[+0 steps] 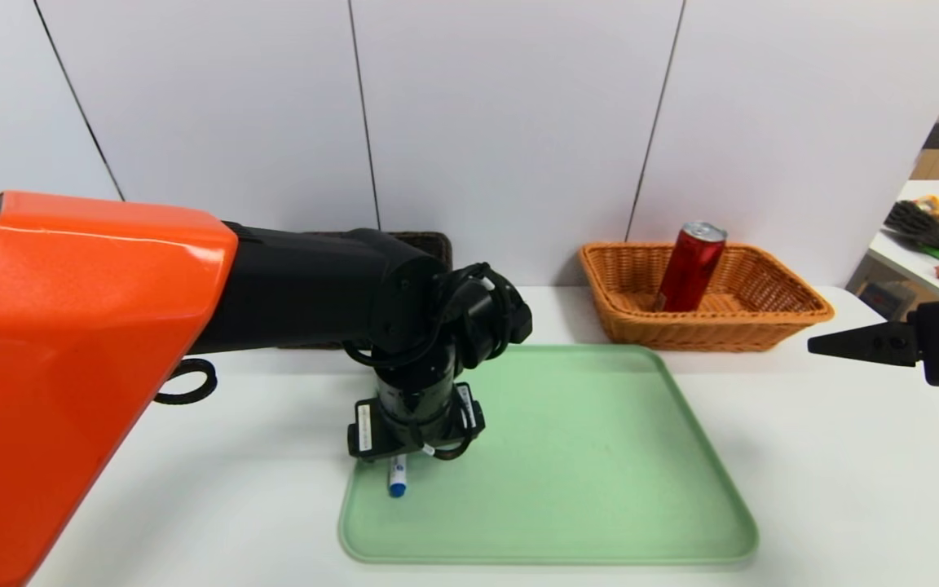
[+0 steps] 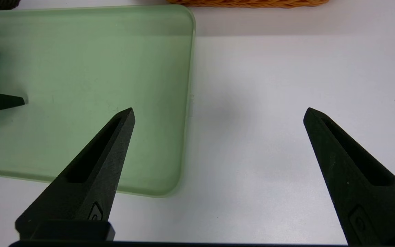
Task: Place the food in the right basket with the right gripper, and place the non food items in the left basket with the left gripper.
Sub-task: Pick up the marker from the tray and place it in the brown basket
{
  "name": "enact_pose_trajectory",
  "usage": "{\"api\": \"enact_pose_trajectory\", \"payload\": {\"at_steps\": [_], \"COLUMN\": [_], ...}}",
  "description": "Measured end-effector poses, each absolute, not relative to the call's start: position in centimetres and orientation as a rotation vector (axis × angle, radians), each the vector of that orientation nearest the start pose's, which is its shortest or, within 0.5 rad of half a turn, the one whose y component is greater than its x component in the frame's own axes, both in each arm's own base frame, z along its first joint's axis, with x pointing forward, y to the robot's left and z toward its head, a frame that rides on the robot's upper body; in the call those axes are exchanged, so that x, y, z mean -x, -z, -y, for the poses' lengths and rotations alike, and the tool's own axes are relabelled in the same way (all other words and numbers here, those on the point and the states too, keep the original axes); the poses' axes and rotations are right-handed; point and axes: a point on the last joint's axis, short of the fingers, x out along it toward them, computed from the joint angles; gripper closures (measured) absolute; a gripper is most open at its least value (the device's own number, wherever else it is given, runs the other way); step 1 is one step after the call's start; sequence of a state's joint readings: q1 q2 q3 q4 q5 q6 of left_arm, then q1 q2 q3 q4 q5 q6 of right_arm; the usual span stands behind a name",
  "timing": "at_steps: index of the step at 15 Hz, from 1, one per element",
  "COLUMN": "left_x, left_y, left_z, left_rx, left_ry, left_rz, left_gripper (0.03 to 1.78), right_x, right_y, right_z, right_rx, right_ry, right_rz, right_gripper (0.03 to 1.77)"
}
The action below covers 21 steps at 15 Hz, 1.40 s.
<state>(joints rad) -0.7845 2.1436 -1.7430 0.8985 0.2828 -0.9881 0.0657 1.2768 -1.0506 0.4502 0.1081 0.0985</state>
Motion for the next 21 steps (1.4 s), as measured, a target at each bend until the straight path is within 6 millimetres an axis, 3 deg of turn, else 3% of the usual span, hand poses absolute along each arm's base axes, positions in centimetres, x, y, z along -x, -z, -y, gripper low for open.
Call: {"api": "enact_pose_trajectory", "payload": {"at_steps": [20, 21], "left_x": [-27.70, -27.69], "left_y": [-14.65, -14.65], "left_z": [26.78, 26.78], "left_rx": [0.177, 0.177], "left_ry": [-0.168, -0.168], "left_rz": [-1.179, -1.179], "left_gripper": [0.12, 0.25], "right_x": [-17.99, -18.00], "right_y": [-25.86, -25.87], "right_z": [-1.24, -1.24], "right_rx": [-0.113, -0.113], "right_ry": [-0.128, -0.128], "right_rz": [-0.678, -0.679], "right_gripper": [0.10, 0.10]}}
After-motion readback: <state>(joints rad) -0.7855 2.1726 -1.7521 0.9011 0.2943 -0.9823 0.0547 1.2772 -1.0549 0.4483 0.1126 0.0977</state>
